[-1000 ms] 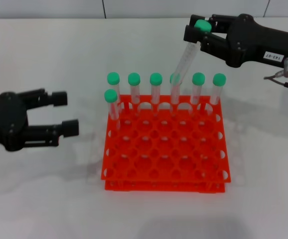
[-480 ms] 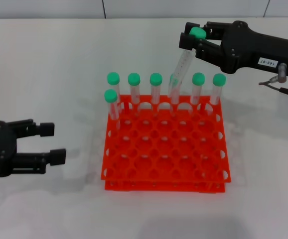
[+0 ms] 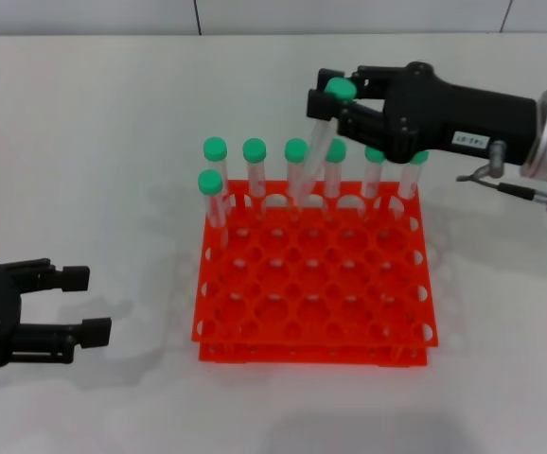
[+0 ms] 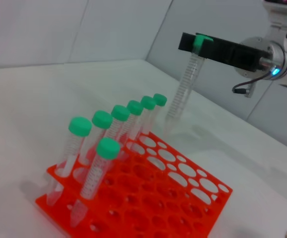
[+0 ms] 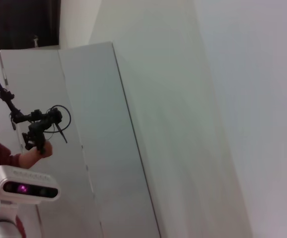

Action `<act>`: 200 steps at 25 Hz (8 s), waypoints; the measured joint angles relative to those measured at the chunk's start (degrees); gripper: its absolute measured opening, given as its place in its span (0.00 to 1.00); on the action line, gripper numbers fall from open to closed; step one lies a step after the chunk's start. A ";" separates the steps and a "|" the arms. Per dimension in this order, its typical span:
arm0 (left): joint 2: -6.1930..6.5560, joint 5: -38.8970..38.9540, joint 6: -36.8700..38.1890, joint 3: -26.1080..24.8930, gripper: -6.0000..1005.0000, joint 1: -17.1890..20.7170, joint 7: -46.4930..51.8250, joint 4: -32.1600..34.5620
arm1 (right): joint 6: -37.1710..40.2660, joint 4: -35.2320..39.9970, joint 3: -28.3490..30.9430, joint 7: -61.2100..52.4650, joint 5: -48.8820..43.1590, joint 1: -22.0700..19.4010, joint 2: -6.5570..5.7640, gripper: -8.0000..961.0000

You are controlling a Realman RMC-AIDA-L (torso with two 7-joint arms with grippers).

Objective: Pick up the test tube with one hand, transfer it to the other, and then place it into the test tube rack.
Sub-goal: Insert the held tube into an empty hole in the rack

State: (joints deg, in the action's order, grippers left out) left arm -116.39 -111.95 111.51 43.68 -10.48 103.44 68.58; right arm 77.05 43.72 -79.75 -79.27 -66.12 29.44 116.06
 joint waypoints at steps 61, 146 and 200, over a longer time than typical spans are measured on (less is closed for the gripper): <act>0.36 -3.01 -0.59 -3.90 0.86 -1.51 -2.04 -3.02 | -21.70 -2.10 -23.98 10.06 16.65 3.44 0.13 0.28; 0.11 -3.81 -0.50 -3.07 0.86 -2.85 -3.34 -5.69 | -24.49 -4.43 -28.01 13.71 18.22 4.92 0.13 0.28; 0.11 -4.33 -0.84 -3.07 0.86 -3.75 -3.42 -5.73 | -24.17 -4.52 -28.00 13.26 18.22 5.36 0.13 0.31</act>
State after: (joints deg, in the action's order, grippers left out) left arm -116.27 -116.28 110.67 40.60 -14.24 100.02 62.85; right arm 52.88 39.20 -107.75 -66.01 -47.90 34.80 116.19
